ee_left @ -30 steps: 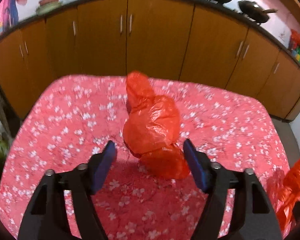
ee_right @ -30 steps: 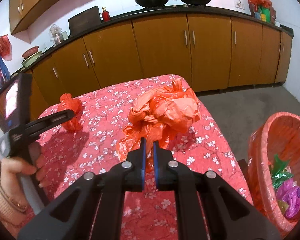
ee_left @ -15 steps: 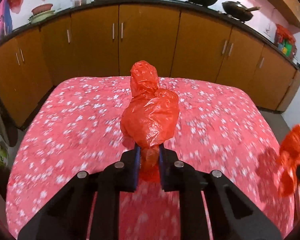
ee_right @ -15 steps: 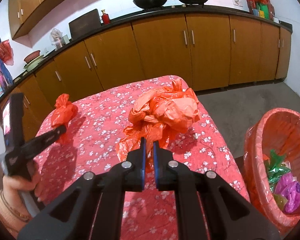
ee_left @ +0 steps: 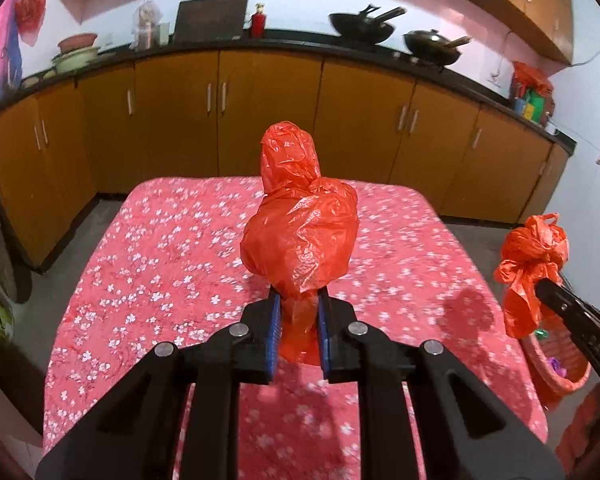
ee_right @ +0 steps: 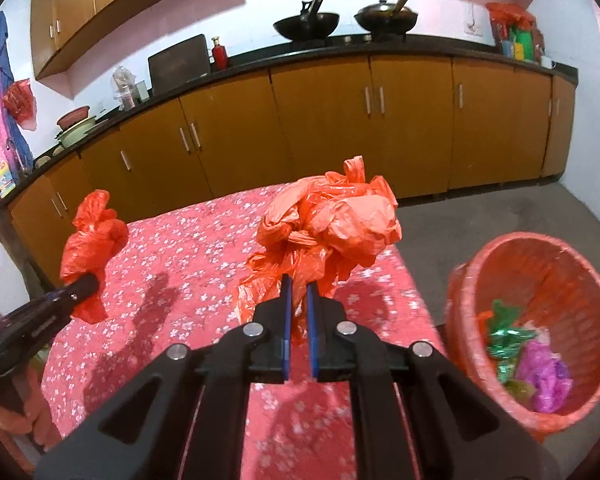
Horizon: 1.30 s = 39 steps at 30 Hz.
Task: Collect trash
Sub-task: 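Carry both red bags from the table over the orange basket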
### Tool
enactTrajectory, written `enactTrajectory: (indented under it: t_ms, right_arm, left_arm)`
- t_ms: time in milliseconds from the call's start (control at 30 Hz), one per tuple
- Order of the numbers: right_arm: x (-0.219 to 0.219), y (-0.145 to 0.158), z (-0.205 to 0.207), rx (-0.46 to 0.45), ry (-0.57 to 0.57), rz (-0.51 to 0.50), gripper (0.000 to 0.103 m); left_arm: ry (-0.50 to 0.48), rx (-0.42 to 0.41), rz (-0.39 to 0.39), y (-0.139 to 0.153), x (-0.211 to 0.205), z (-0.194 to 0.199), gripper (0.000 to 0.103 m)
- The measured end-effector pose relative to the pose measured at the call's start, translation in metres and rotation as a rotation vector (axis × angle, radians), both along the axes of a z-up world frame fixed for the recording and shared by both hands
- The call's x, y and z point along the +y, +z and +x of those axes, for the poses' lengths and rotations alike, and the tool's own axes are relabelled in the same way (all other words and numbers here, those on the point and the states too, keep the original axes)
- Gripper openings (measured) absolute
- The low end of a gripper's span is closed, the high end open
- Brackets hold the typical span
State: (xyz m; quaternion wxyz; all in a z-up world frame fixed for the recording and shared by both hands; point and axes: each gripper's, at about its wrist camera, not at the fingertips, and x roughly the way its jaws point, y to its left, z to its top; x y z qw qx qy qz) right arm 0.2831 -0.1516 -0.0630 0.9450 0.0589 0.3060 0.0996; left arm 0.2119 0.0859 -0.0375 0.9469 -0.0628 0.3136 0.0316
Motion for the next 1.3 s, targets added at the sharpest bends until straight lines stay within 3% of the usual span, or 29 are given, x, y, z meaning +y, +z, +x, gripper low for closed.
enactTrajectory:
  t_ms: [267, 933, 1300]
  right_arm:
    - [-0.024, 0.019, -0.029, -0.020, -0.026, -0.030, 0.008]
    - [-0.066, 0.036, -0.056, -0.046, -0.071, -0.040, 0.008]
    - [-0.129, 0.029, -0.055, -0.039, -0.177, -0.055, 0.008]
  left_arm:
    - [-0.035, -0.016, 0.012, 0.011, -0.020, -0.016, 0.016]
    - [-0.126, -0.058, 0.036, 0.028, -0.067, -0.031, 0.016]
    - [-0.225, -0.047, 0.023, 0.023, -0.117, -0.019, 0.016]
